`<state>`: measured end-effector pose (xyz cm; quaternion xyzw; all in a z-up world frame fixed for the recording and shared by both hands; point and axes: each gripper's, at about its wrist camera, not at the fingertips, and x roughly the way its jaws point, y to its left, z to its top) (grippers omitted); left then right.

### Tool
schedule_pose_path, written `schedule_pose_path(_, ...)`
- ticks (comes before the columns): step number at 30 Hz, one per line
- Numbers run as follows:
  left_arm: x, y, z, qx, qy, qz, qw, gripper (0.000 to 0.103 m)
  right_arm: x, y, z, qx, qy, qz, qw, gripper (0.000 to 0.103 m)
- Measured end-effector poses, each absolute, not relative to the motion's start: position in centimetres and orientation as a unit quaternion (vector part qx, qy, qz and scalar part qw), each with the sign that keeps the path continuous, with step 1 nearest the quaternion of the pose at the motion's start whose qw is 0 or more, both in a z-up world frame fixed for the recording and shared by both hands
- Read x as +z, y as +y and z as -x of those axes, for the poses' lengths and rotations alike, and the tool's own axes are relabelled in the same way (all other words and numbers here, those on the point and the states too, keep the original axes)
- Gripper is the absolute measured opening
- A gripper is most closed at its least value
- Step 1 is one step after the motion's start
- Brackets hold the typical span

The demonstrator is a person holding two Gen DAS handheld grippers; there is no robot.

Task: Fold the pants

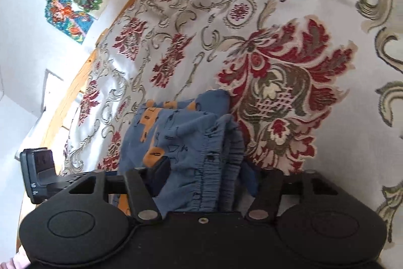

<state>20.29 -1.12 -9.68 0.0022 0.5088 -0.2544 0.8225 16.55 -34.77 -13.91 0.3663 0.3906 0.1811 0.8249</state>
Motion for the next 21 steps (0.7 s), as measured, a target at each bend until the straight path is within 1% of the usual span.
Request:
schedule_pose_path(2,-9.6,-1.2,-20.3,-0.254,0.511,-0.001,0.821,0.082,-14.2,-34.9,-16.4,0.173,0.391,-0.377,0.822,0.049)
schedule_pose_path(4,-9.6,-1.1,-20.3,-0.256,0.512,0.003,0.82,0.079,-14.4,-35.0,-16.3,0.168,0.39,-0.386,0.819,0.048)
schedule_pose_path(6,-9.7,-1.1,-20.4,-0.261,0.515,0.012,0.816,0.073,-14.4,-34.9,-16.1,0.165,0.39,-0.387,0.819,0.047)
schedule_pose_path(10,-9.7,-0.9,-20.5,-0.266,0.521,0.027,0.81,0.065,-14.2,-34.3,-15.8,0.151,0.39,-0.379,0.826,0.039)
schedule_pose_path(11,-9.8,-0.9,-20.6,-0.268,0.522,0.03,0.809,0.061,-14.1,-34.1,-15.6,0.145,0.389,-0.377,0.828,0.037)
schedule_pose_path(12,-9.8,-0.9,-20.6,-0.269,0.523,0.034,0.808,0.058,-14.0,-33.8,-15.5,0.139,0.389,-0.373,0.831,0.035)
schedule_pose_path(17,-9.6,-1.6,-19.8,-0.264,0.513,0.008,0.817,0.054,-13.0,-32.1,-14.5,0.11,0.375,-0.342,0.855,0.027)
schedule_pose_path(19,-9.4,-2.1,-19.4,-0.262,0.505,-0.011,0.823,0.05,-12.4,-31.5,-14.0,0.103,0.364,-0.324,0.867,0.024)
schedule_pose_path(21,-9.1,-2.4,-19.0,-0.254,0.498,-0.016,0.829,0.042,-11.2,-30.5,-13.4,0.101,0.346,-0.283,0.889,0.022)
